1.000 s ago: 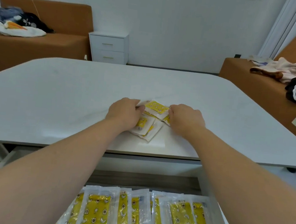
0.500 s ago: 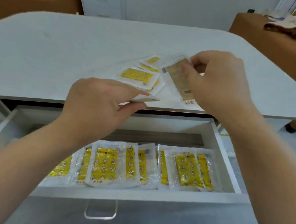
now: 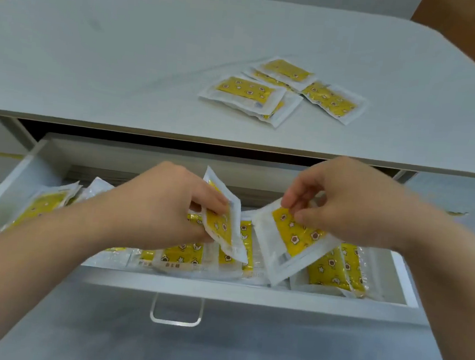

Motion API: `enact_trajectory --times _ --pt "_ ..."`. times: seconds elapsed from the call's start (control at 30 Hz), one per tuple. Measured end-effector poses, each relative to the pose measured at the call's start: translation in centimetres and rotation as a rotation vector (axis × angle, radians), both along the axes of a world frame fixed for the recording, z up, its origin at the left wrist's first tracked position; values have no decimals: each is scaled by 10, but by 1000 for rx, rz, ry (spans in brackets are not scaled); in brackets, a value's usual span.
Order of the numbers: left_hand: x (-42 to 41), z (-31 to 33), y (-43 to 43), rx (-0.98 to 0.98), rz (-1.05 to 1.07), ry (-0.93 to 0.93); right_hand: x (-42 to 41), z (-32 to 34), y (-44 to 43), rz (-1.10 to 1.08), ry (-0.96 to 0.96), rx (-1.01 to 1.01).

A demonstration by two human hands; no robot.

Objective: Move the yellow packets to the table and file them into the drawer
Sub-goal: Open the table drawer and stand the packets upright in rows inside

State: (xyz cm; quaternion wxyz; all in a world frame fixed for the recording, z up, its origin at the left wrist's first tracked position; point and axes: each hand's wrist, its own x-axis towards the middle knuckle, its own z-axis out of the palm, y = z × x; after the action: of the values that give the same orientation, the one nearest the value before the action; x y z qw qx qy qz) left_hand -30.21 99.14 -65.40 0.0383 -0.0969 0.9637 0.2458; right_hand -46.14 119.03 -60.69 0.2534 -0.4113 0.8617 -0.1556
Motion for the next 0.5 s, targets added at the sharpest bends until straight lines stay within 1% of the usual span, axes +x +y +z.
enact_trajectory --times 0.07,0.1,0.17,0.23,0.37,0.47,0.5 --pt "2 7 -9 155 104 -122 3 -11 -7 1 -40 51" --pt "3 10 -12 217 164 -136 5 -16 -11 7 -56 69" --pt "5 12 -19 296 332 -103 11 -25 -20 21 -69 92" --pt "7 10 -26 284 432 -64 17 -29 -29 44 -59 94" --pt "17 15 -45 305 476 -109 26 -31 -47 59 -55 51" --pt "32 22 -63 399 454 -226 33 -31 -60 58 -45 25" --pt "38 23 -70 401 439 -259 36 -32 -66 55 -47 23"
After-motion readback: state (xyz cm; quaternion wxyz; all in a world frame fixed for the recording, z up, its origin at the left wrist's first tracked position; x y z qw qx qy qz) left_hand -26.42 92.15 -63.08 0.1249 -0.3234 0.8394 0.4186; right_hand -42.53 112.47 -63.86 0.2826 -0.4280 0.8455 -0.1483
